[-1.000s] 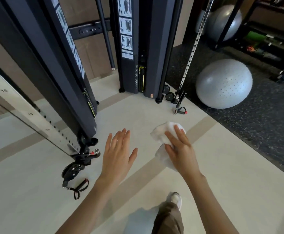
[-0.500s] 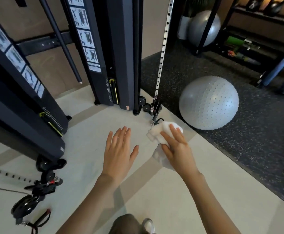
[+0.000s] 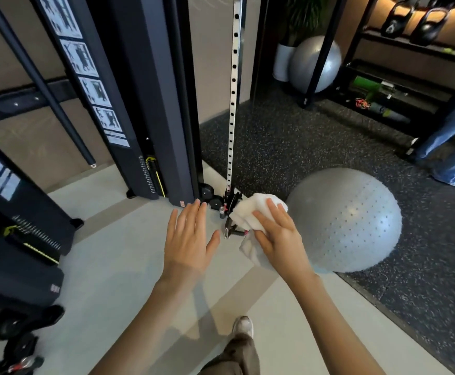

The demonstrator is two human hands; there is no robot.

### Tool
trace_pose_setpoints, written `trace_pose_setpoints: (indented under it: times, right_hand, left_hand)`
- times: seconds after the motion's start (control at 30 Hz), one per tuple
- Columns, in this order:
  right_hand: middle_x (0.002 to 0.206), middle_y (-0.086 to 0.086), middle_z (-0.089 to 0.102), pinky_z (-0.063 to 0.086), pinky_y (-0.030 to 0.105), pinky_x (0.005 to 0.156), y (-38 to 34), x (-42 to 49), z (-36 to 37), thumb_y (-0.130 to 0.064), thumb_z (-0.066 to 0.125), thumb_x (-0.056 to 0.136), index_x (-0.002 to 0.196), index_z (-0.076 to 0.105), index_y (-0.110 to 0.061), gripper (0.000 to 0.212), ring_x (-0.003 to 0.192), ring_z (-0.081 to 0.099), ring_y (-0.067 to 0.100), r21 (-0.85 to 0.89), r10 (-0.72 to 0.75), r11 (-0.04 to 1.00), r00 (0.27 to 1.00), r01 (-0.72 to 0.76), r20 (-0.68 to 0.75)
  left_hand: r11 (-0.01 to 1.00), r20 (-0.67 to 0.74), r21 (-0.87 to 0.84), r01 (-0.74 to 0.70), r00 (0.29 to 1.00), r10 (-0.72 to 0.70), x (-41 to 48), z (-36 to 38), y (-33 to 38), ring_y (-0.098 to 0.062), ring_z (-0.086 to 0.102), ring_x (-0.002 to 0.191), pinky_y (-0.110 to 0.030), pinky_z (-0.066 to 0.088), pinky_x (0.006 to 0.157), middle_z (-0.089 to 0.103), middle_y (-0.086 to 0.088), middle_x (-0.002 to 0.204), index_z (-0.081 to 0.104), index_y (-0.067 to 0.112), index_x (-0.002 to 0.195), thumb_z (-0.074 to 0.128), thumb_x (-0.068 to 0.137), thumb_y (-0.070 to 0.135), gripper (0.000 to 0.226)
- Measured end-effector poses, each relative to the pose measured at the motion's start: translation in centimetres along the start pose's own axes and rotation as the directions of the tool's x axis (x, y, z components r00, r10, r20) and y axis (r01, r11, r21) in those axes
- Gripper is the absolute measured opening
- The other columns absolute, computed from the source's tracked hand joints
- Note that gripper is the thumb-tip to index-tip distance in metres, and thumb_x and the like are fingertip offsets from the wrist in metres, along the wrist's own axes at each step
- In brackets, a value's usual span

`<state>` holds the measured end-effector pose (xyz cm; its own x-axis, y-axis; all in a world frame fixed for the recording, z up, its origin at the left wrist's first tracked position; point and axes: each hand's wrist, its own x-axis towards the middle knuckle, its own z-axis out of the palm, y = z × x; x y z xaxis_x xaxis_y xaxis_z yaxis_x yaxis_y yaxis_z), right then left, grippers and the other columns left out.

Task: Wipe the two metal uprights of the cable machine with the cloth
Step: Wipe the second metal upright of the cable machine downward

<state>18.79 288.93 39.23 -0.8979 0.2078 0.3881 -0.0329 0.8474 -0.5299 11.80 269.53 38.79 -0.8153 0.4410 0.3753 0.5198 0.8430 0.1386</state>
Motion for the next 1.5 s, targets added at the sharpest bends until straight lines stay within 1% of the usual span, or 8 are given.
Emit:
trace_pose_setpoints:
  times: [0.23,0.33,0.6,0.8,0.9,1.0,1.2,1.5]
  right_hand:
    - [0.142,0.020,0.044,0.034,0.051,0.101,7.7,12.2,-1.9,-0.008,0.071,0.083,0.121,0.064,-0.008,0.038,0.130,0.038,0.047,-0.019,-0.009,1.000,0.999,0.010,0.040]
    - [0.144,0.018,0.042,0.027,0.043,0.104,10.3,15.8,-2.2,-0.010,0.069,0.086,0.123,0.063,-0.009,0.038,0.133,0.035,0.044,-0.023,-0.010,1.000,0.999,0.011,0.047]
    - [0.144,0.015,0.042,0.029,0.039,0.100,17.3,24.8,-2.9,-0.010,0.069,0.086,0.122,0.064,-0.009,0.037,0.133,0.036,0.042,0.027,-0.085,0.996,0.994,0.083,0.072]
    - [0.145,0.017,0.040,0.036,0.044,0.103,23.3,30.7,-3.4,-0.005,0.069,0.084,0.124,0.062,-0.007,0.040,0.134,0.033,0.043,0.094,-0.224,0.973,0.956,0.210,0.188]
    - [0.142,0.017,0.044,0.050,0.053,0.090,25.3,33.6,-3.2,-0.005,0.073,0.080,0.121,0.064,-0.008,0.043,0.131,0.038,0.045,0.105,-0.303,0.952,0.928,0.286,0.217]
    - [0.141,0.018,0.045,0.047,0.052,0.092,26.2,36.0,-2.9,-0.006,0.074,0.079,0.120,0.065,-0.010,0.041,0.129,0.040,0.045,0.129,-0.329,0.943,0.916,0.306,0.230]
    - [0.137,0.020,0.049,0.049,0.056,0.087,25.6,41.5,-0.7,-0.003,0.077,0.075,0.115,0.067,-0.008,0.042,0.124,0.045,0.048,0.141,-0.407,0.912,0.896,0.385,0.181]
    - [0.144,0.015,0.043,0.047,0.051,0.089,24.5,48.0,-1.1,-0.003,0.069,0.083,0.120,0.064,-0.009,0.038,0.132,0.036,0.044,0.217,-0.414,0.890,0.910,0.402,0.015]
  left_hand:
    - [1.000,-0.143,-0.010,-0.004,0.990,0.003,12.7,4.0,3.5,-0.035,0.056,0.121,-0.052,0.034,0.111,0.060,-0.018,0.133,0.055,-0.003,0.132,0.046,0.096,0.038,0.055]
    - [1.000,-0.130,0.028,0.003,0.991,0.000,16.9,5.1,4.8,-0.034,0.055,0.123,-0.050,0.031,0.113,0.059,-0.018,0.134,0.054,-0.002,0.132,0.046,0.096,0.038,0.055]
    - [0.990,-0.113,0.112,0.089,0.991,-0.076,25.4,9.1,8.5,-0.034,0.057,0.122,-0.048,0.031,0.112,0.060,-0.018,0.133,0.056,-0.002,0.131,0.044,0.094,0.041,0.058]
    - [0.967,-0.129,0.152,0.205,0.974,-0.186,30.8,11.6,12.0,-0.035,0.057,0.121,-0.049,0.030,0.110,0.060,-0.018,0.133,0.055,-0.003,0.131,0.039,0.095,0.043,0.061]
    - [0.949,-0.138,0.176,0.262,0.961,-0.240,33.2,12.5,13.1,-0.034,0.057,0.122,-0.049,0.033,0.110,0.059,-0.018,0.133,0.054,-0.002,0.131,0.039,0.095,0.043,0.060]
    - [0.933,-0.146,0.197,0.302,0.950,-0.277,34.9,13.2,13.1,-0.034,0.057,0.121,-0.052,0.037,0.109,0.060,-0.018,0.133,0.054,-0.002,0.131,0.038,0.095,0.044,0.061]
    - [0.914,-0.168,0.236,0.331,0.940,-0.298,38.3,13.5,10.4,-0.034,0.054,0.124,-0.051,0.032,0.113,0.058,-0.018,0.135,0.053,-0.001,0.133,0.036,0.096,0.045,0.061]
    - [0.875,-0.284,0.284,0.392,0.906,-0.314,43.7,12.1,7.9,-0.035,0.054,0.124,-0.053,0.035,0.112,0.057,-0.019,0.135,0.051,-0.001,0.134,0.038,0.095,0.044,0.061]
